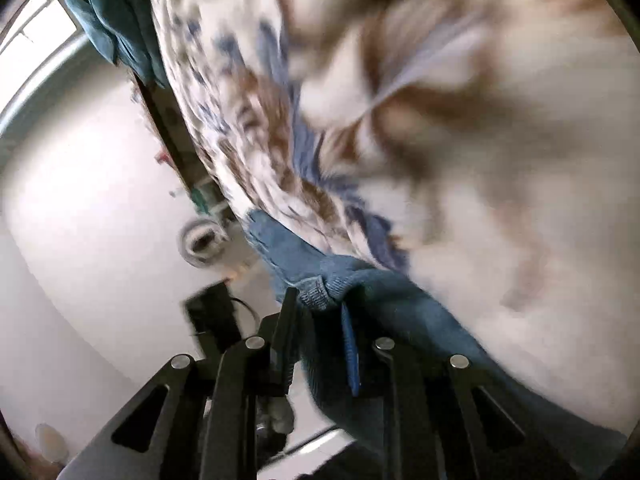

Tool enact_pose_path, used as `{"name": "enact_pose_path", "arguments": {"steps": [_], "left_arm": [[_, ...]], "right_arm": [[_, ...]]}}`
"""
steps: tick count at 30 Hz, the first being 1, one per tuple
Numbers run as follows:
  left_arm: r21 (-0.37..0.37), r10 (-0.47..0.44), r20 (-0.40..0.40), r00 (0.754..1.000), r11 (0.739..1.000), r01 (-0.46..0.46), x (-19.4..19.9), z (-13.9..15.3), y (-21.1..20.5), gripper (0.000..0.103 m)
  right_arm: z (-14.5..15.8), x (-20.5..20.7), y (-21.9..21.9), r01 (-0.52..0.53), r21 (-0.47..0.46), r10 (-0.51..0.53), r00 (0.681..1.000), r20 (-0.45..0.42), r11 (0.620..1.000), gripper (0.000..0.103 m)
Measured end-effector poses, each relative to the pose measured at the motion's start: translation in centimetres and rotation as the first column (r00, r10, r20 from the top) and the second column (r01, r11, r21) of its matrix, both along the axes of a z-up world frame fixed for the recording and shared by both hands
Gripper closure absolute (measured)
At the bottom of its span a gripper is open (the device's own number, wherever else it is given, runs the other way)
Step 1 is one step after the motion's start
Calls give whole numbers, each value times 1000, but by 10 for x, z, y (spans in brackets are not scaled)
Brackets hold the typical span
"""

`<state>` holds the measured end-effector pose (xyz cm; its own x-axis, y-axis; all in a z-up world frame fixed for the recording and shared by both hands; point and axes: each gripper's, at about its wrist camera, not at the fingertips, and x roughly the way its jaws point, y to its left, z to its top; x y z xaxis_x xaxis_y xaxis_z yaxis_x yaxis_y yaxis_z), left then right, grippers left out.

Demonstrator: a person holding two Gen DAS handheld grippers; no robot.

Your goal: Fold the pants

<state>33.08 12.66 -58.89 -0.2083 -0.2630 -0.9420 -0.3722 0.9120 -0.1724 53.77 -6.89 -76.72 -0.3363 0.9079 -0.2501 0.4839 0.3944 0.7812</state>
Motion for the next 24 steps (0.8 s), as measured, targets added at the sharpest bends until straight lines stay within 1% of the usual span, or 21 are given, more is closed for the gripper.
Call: {"name": "enact_pose_path", "arguments": {"steps": [1, 2, 3, 4, 5, 7, 8, 9, 10, 11, 12, 13, 15, 16, 17, 18, 19, 21, 22, 23, 24], "left_arm": [[-2, 2, 0, 1000, 1000, -2, 0, 0, 0, 72], [-2, -4, 0, 1000, 1000, 4, -1, 0, 2, 72], [0, -14, -2, 1000, 1000, 14, -1, 0, 2, 72], [0, -17, -2, 1000, 1000, 17, -1, 0, 2, 72], [-1, -17, -3, 1000, 1000, 17, 2, -1, 0, 72], [-3, -17, -8, 1000, 1000, 17, 6, -3, -11, 72], [-8, -17, -12, 1000, 1000, 16, 8, -7, -11, 72], [-11, -17, -15, 1000, 1000, 17, 8, -8, -9, 72], [-16, -15, -22, 1000, 1000, 14, 14, -8, -7, 72], [-25, -12, -27, 1000, 1000, 11, 15, -11, -6, 72], [-29, -9, -29, 1000, 1000, 9, 16, -11, -4, 72], [-31, -8, -32, 999, 999, 7, 17, -11, -1, 72], [-28, 5, -41, 999, 1000, -6, 17, -8, 5, 72], [-37, 19, -36, 999, 999, -21, 17, -3, 8, 72], [-53, 40, -18, 999, 998, -41, 17, 5, 13, 72], [-55, 57, 6, 998, 997, -57, 17, 15, 19, 72], [-58, 68, 31, 997, 996, -66, 17, 24, 24, 71], [-55, 93, 83, 992, 995, -89, 17, 42, 36, 65], [-49, 105, 97, 990, 994, -100, 16, 47, 43, 58], [-51, 128, 118, 985, 991, -123, 15, 52, 53, 56], [-48, 140, 127, 982, 990, -135, 15, 53, 60, 56]], "right_arm": [[0, 1, -7, -5, -10, 5, 1000, 5, 1000, 79], [2, 3, -7, -48, -48, 50, 998, 41, 998, 73], [-1, 4, 2, -107, -73, 112, 992, 57, 992, 54], [-1, 3, 13, -169, -73, 173, 983, 60, 983, 45], [-2, 3, 29, -235, -55, 239, 969, 63, 970, 42], [-1, 3, 49, -328, -69, 333, 939, 82, 942, 41], [1, 6, 60, -391, -109, 402, 910, 105, 914, 45], [4, 9, 64, -425, -140, 440, 891, 108, 894, 65], [6, 12, 65, -458, -175, 479, 872, 99, 871, 80], [10, 20, 60, -452, -198, 476, 874, 99, 870, 86], [19, 31, 50, -426, -256, 466, 876, 123, 868, 90], [30, 43, 41, -402, -331, 470, 868, 159, 854, 90], [50, 64, 15, -331, -505, 497, 835, 237, 797, 90], [57, 67, 8, -321, -530, 505, 827, 247, 785, 89], [66, 67, -1, -315, -520, 497, 829, 257, 794, 89], [80, 63, -5, -295, -498, 475, 832, 286, 816, 88], [93, 56, -1, -287, -482, 467, 828, 310, 828, 87], [124, 26, 18, -285, -383, 425, 831, 358, 879, 86], [130, 9, 27, -297, -317, 402, 846, 349, 901, 86], [124, -7, 38, -313, -204, 363, 885, 291, 928, 86], [116, -39, 35, -318, -182, 357, 900, 251, 930, 86]]}}
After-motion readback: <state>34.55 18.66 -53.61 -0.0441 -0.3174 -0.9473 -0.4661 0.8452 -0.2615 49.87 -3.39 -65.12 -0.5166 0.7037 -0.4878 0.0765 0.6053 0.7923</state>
